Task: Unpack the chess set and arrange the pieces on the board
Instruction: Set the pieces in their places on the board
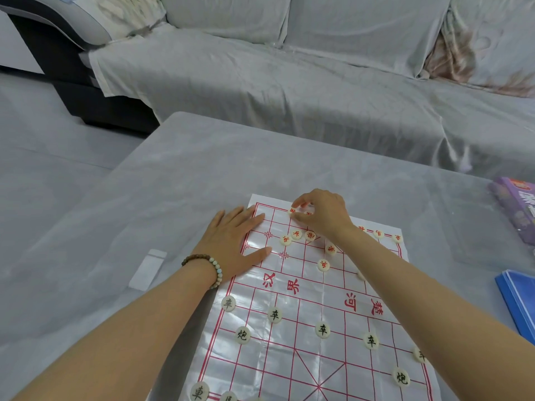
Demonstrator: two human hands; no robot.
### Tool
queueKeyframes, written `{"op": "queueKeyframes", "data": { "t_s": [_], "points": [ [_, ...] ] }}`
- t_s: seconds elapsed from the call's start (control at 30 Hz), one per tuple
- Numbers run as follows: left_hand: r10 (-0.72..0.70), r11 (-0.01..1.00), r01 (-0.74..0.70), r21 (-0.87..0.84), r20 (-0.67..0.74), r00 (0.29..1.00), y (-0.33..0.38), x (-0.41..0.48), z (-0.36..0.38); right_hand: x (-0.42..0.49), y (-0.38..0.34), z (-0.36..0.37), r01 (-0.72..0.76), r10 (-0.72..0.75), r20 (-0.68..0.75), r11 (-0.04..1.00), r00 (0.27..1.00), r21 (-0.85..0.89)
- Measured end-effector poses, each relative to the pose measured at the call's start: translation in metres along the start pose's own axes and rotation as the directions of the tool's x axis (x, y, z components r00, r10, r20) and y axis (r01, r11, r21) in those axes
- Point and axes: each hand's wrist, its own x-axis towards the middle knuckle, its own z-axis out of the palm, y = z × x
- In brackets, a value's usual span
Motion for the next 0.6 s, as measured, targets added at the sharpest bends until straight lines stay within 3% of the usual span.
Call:
{"op": "queueKeyframes", "data": {
  "t_s": [0.6],
  "points": [
    [0.002, 1.0, -0.002, 0.008, -0.016, 1.0, -0.0004, 0.0007, 0.0014, -0.0008, 0.0011, -0.0037, 0.021, -0.024, 0.057, 0.999, 0.998, 0.045]
  ]
}}
